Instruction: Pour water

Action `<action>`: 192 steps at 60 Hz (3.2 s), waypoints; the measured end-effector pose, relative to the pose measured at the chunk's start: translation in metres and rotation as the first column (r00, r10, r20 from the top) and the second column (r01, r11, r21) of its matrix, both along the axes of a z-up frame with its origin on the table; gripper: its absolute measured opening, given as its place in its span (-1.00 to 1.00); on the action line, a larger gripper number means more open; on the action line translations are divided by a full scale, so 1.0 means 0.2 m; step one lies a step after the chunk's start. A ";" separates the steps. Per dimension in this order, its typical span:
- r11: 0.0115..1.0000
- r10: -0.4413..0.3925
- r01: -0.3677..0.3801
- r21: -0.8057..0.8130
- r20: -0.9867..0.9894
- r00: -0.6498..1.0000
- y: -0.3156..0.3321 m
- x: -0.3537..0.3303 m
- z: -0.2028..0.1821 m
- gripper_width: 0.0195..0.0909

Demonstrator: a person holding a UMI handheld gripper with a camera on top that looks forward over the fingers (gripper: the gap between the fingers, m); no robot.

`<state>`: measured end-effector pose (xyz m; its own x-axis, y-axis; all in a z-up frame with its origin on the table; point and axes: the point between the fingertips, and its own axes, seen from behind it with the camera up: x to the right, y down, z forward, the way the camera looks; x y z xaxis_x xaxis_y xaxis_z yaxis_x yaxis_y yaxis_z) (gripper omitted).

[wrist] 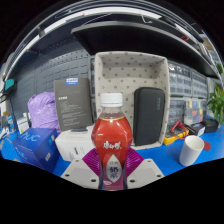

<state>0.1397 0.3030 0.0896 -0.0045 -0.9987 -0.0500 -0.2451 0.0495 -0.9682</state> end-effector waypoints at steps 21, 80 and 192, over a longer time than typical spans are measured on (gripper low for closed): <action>0.866 -0.117 0.132 0.482 -0.062 0.991 -0.28 -0.02 0.15 -0.78; -0.417 -0.117 0.217 0.882 -0.289 0.950 -0.78 0.11 0.32 -0.79; 0.954 -0.298 0.289 -0.077 -0.148 0.943 -2.32 -0.11 -0.10 0.71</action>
